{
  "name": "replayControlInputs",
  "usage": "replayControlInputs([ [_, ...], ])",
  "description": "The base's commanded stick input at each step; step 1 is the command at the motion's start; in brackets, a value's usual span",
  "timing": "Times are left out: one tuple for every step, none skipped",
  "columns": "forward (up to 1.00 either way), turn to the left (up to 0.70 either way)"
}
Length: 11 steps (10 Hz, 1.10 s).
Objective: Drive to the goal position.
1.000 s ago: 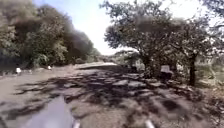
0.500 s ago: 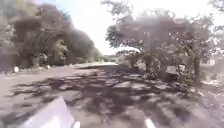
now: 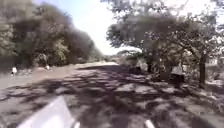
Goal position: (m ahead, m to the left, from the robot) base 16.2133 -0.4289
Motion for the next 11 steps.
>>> replayControlInputs([
  [0.50, -0.50],
  [0.50, -0.50],
  [0.50, 0.00],
  [0.50, 0.00],
  [0.50, 0.00],
  [0.50, 0.00],
  [0.50, 0.00],
  [0.50, 0.00],
  [0.50, 0.00],
  [0.50, 0.00],
  [0.50, 0.00],
])
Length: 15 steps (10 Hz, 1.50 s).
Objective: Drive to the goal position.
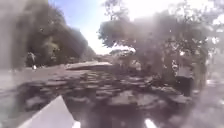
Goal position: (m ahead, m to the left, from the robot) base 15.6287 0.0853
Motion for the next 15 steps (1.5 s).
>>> replayControlInputs([
  [0.50, 0.00],
  [0.50, 0.00],
  [0.50, 0.00],
  [0.50, 0.00],
  [0.50, 0.00],
  [0.50, 0.00],
  [0.50, 0.00],
  [0.50, 0.00],
  [0.50, 0.00],
  [0.50, 0.00],
  [0.50, 0.00],
  [0.50, 0.00],
  [0.50, 0.00],
  [0.50, 0.00],
  [0.50, 0.00],
])
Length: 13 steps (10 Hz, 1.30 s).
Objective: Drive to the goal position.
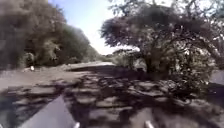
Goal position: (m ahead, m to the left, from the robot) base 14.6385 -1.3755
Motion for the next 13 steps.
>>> replayControlInputs([
  [0.50, 0.00],
  [0.50, 0.00],
  [0.50, 0.00],
  [0.50, 0.00],
  [0.50, 0.00],
  [0.50, 0.00],
  [0.50, 0.00],
  [0.50, 0.00],
  [0.50, 0.00],
  [0.50, 0.00],
  [0.50, 0.00],
  [0.50, 0.00],
  [0.50, 0.00],
])
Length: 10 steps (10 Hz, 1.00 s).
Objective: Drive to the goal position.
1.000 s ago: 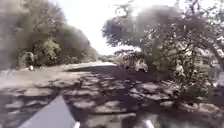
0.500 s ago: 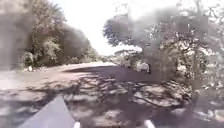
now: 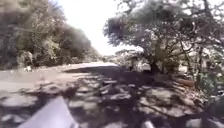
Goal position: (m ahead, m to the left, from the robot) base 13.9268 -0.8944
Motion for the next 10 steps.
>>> replayControlInputs([
  [0.50, 0.00],
  [0.50, 0.00],
  [0.50, 0.00],
  [0.50, 0.00],
  [0.50, 0.00],
  [0.50, 0.00],
  [0.50, 0.00],
  [0.50, 0.00],
  [0.50, 0.00],
  [0.50, 0.00],
])
